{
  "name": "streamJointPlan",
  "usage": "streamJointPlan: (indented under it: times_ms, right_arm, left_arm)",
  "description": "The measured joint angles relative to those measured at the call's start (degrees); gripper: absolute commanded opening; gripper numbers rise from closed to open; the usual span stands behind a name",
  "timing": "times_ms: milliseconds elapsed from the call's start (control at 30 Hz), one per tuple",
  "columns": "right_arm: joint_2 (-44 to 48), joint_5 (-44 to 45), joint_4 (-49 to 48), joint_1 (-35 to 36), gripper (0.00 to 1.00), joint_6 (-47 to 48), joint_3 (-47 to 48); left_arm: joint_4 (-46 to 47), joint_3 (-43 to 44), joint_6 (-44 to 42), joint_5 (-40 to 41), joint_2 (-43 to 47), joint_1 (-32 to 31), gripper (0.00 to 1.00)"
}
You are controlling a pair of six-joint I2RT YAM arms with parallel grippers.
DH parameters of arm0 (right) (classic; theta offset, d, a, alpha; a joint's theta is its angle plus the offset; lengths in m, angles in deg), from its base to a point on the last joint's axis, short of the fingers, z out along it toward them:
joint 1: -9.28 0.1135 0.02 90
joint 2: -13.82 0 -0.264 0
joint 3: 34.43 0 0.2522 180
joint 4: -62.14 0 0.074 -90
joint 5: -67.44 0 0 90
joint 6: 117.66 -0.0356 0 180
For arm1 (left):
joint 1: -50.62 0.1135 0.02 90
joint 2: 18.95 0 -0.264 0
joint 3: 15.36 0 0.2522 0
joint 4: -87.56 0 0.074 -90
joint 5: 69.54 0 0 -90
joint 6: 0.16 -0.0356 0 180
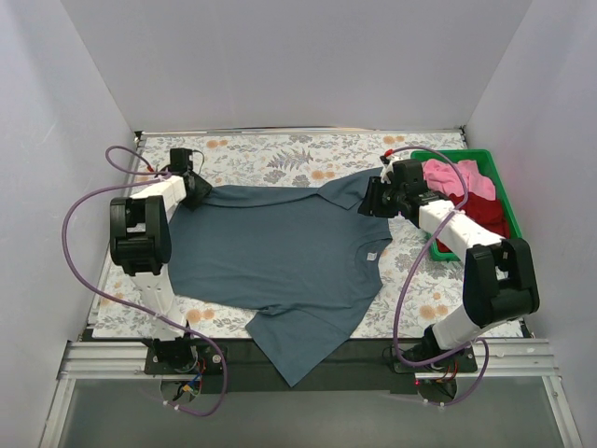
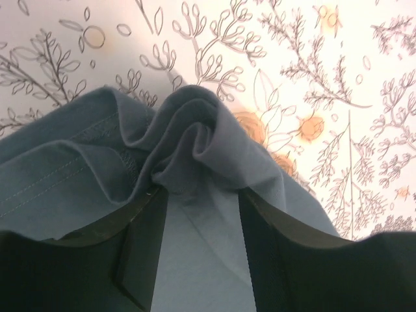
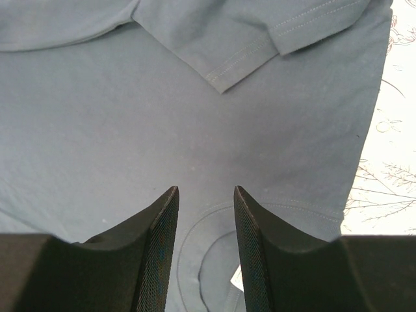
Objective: Fold and stack the t-shirts
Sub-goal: Fold the tshirt
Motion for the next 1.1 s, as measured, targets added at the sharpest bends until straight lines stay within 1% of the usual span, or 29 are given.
streamJointPlan:
  times_ms: [100, 133, 200, 233, 300, 400, 567, 733, 800, 900, 1033, 1100]
  right_arm:
    - [-0.83, -0.04, -0.02, -0.13, 0.40, 0.68, 0.13]
    - [-1.11, -0.07, -0.02, -0.26, 0.39, 0.87, 0.22]
    - [-1.55, -0.15, -0.04, -0.35, 0.39, 1.07, 0.39]
    - [-1.68, -0.17, -0.02, -0.37, 0.40, 1.18, 0.50]
    - [-1.86, -0.20, -0.04, -0.42, 0.40, 1.40, 0.70]
    - [-1.92, -0.20, -0.04, -0.42, 0.40, 1.92, 1.03]
    - [-2.12, -0.22, -0.11, -0.42, 0.39, 2.45, 1.77]
    - [-2.54, -0.24, -0.17, -0.42, 0.39, 2.60, 1.92]
    - [-2.82, -0.24, -0.20, -0.42, 0.39, 2.64, 2.03]
    - [-3.26, -0.24, -0.20, -0.42, 0.39, 2.84, 2.08]
    - [-3.48, -0.33, -0.20, -0.42, 0.39, 3.04, 2.10]
    - [-3.50, -0.42, -0.20, -0.42, 0.39, 3.06, 2.10]
  left_arm:
    - [-0.02, 1.79, -0.02, 0.57, -1.53, -0.17, 0.36]
    - [-0.07, 2.56, -0.15, 0.76, -2.05, -0.24, 0.29]
    - [0.15, 3.26, -0.24, 0.90, -2.73, -0.33, 0.25]
    - [0.09, 3.39, -0.37, 0.98, -2.86, -0.37, 0.20]
    - [-0.09, 3.50, -0.37, 1.20, -2.89, -0.46, 0.18]
    - [-0.13, 4.09, -0.46, 1.57, -2.89, -0.61, 0.20]
    - [-0.24, 5.75, -0.79, 2.01, -2.89, -1.07, 0.31]
    - [0.11, 7.02, -0.87, 1.81, -2.89, -2.34, 0.36]
    - [0.17, 7.17, -0.85, 1.66, -2.89, -2.80, 0.36]
    - [0.17, 7.17, -0.85, 1.49, -2.89, -3.21, 0.33]
    - [0.15, 7.23, -1.03, 1.49, -2.89, -3.21, 0.23]
    - [0.17, 7.23, -1.14, 1.49, -2.89, -3.21, 0.22]
